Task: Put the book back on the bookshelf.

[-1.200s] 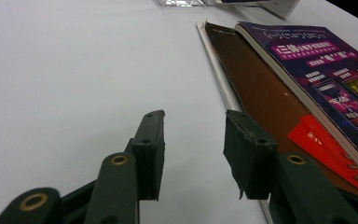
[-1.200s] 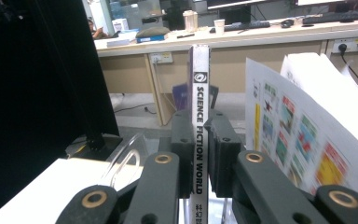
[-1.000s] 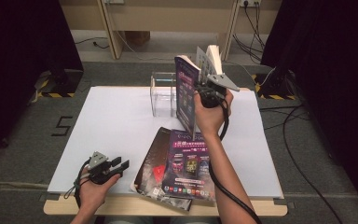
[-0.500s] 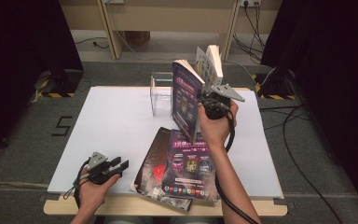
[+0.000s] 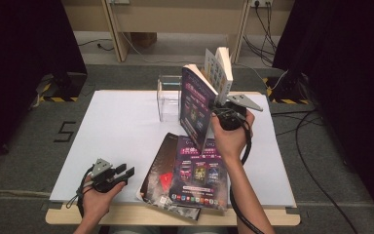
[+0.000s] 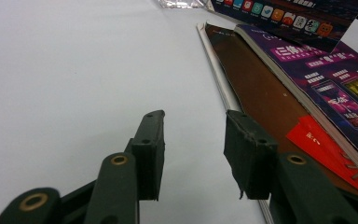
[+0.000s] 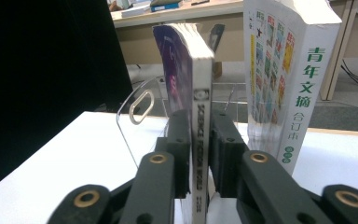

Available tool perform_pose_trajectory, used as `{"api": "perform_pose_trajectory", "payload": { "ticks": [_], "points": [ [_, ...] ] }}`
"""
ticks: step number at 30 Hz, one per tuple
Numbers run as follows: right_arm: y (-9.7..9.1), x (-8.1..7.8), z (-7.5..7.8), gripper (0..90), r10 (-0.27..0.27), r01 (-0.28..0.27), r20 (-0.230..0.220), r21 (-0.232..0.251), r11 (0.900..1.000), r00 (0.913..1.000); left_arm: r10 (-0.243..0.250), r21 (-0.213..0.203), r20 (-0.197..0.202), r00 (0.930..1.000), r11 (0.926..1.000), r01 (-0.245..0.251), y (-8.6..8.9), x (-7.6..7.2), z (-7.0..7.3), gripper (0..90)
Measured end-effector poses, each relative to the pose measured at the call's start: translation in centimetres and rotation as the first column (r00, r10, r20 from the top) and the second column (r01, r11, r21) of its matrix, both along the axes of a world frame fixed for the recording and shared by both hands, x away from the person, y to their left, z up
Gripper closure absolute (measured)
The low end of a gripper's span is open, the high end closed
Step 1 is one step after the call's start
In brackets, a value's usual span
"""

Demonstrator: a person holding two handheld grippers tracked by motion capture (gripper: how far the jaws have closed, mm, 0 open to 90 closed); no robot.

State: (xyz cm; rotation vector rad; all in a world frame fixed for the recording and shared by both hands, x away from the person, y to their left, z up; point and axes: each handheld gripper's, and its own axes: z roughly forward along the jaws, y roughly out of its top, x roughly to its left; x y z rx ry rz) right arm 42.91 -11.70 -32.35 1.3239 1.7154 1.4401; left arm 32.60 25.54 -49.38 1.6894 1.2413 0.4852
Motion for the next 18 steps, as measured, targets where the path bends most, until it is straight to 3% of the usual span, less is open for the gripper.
{"api": "perform_pose_trajectory", "payload": {
  "ticks": [18],
  "points": [
    [0.2,2.3,1.5,71.8,-0.012,0.013,-0.086,0.003,0.9999,0.9962,0.002,-0.007,-0.001,1.0,1.0,-0.002,0.1,0.0,0.0,57.2]
  ]
}}
